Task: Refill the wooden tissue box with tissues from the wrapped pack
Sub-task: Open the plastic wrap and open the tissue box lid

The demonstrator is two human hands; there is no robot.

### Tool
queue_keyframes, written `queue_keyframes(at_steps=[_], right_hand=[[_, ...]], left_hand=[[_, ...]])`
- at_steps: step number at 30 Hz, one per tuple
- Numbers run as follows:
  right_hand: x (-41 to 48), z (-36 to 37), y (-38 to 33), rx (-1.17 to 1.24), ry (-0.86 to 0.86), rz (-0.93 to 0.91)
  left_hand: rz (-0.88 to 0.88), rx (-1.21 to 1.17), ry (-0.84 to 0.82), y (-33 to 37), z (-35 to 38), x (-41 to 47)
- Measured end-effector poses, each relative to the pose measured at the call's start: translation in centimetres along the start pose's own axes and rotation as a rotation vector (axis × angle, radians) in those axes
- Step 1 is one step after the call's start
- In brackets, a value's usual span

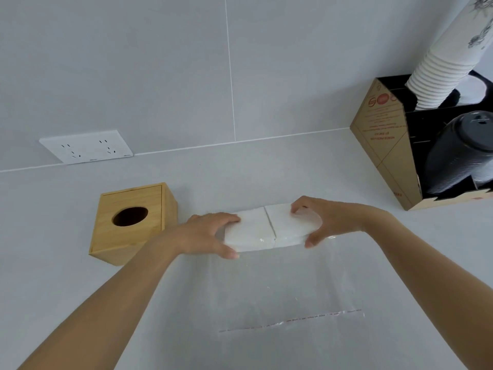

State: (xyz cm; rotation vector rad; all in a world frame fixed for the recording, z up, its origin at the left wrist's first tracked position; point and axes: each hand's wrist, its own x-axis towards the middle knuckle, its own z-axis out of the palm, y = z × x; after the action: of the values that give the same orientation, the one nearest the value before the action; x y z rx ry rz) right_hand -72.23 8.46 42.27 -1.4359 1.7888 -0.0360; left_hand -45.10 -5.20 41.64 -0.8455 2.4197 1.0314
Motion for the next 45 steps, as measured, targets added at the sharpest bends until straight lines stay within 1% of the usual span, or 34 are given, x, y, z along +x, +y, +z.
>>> queue_keyframes(at_steps=[2,4,9,11,15,18,20,24,28,31,34,36,38,41,43,45], right_hand=[[-0.1,-1.2,-0.4,0.046,-0.058,-0.014],[0.0,-2.2,-0.7,0.105,-0.082,-0.047],[0.9,-4.6,-0.8,0.236,-0.025,-0.07],[1.7,-5.5,-0.6,0.29,0.056,-0.081],[4.2,-6.5,-0.1,0.348,0.353,-0.053],[6.2,-6.4,0.3,0.33,0.516,-0.018],[7.4,-5.9,0.6,0.343,0.576,-0.029],[9.8,-4.7,1.7,0.485,0.635,0.027],[11.4,-3.0,2.7,0.515,0.67,0.078],[12.1,-2.2,3.1,0.559,0.696,0.088],[12.2,-2.0,3.4,0.498,0.719,0.059],[12.1,-2.2,3.4,0.448,0.701,0.055],[12.0,-2.5,3.2,0.338,0.664,0.074],[11.4,-3.0,2.6,0.054,0.658,0.093],[10.6,-3.1,2.0,-0.019,0.702,0.05],[9.7,-3.0,1.2,-0.067,0.75,-0.012]], left_hand=[[-0.019,-0.14,-0.051,0.4,-1.1,-0.3],[-0.002,-0.233,-0.059,0.7,-2.1,-0.5],[-0.014,-0.366,0.033,0.2,-4.0,0.0],[-0.025,-0.379,0.123,0.0,-4.6,0.8],[-0.044,-0.594,0.379,-0.9,-5.1,3.3],[-0.076,-0.66,0.554,-1.3,-4.7,5.6],[-0.116,-0.689,0.615,-1.0,-4.2,6.7],[-0.194,-0.777,0.622,-1.4,-3.2,8.5],[-0.207,-0.745,0.643,-2.4,-1.9,9.6],[-0.21,-0.648,0.672,-2.8,-1.3,10.0],[-0.217,-0.509,0.733,-2.8,-0.8,10.1],[-0.221,-0.471,0.783,-2.7,-0.5,9.8],[-0.24,-0.367,0.809,-2.4,-0.3,9.5],[-0.242,-0.137,0.798,-1.4,-0.7,8.7],[-0.194,-0.008,0.802,-0.6,-1.2,7.9],[-0.142,0.067,0.828,0.3,-1.8,6.7]])
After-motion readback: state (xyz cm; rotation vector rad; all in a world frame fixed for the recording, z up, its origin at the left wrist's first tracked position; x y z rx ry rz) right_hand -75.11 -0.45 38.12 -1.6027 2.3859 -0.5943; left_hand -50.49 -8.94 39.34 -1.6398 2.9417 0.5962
